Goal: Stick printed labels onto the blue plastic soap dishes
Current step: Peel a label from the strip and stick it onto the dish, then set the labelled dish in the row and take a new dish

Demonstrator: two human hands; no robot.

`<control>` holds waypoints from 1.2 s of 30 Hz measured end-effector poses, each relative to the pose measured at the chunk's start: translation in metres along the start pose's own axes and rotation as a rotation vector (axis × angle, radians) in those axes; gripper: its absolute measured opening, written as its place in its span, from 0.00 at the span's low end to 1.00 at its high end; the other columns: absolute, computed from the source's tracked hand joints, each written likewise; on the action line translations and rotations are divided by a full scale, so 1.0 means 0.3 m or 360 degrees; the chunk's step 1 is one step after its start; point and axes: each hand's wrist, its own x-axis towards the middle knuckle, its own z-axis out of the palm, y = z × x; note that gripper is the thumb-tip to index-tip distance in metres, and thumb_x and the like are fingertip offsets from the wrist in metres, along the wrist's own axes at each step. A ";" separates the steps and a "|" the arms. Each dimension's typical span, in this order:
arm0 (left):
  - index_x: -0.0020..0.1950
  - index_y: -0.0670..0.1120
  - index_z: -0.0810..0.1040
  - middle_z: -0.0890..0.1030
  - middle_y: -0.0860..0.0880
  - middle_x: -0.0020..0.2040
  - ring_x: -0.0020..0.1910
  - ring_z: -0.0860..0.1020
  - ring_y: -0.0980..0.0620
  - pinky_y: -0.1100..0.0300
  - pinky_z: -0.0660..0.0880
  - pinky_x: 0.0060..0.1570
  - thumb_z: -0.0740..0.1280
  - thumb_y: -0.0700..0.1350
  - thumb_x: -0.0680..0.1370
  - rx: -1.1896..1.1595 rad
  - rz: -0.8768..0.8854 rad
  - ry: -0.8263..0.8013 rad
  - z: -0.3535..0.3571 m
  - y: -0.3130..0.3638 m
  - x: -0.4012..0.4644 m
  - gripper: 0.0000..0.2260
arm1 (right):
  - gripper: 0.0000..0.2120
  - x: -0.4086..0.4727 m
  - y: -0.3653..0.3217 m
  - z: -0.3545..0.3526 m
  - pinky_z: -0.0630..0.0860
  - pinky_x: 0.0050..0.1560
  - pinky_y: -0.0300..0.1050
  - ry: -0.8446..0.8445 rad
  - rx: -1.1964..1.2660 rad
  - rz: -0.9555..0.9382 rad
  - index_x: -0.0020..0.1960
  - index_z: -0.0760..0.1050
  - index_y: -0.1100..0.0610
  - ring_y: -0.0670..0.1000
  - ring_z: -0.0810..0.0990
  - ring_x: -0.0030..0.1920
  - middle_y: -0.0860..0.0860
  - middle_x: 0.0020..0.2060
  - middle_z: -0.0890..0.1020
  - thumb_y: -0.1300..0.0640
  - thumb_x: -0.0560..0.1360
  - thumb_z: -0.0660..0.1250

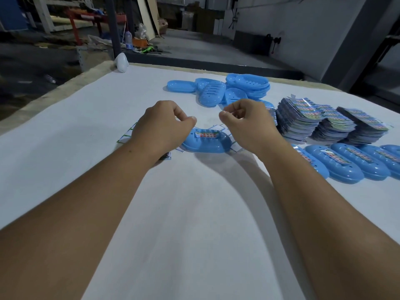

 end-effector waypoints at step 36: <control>0.44 0.54 0.78 0.83 0.50 0.41 0.41 0.80 0.46 0.49 0.79 0.47 0.69 0.60 0.76 -0.0017 0.0033 -0.0028 -0.049 0.032 -0.050 0.11 | 0.34 -0.293 0.043 -0.165 0.60 0.68 0.60 -0.0056 -0.1290 0.0300 0.71 0.71 0.46 0.61 0.63 0.70 0.52 0.69 0.71 0.27 0.73 0.56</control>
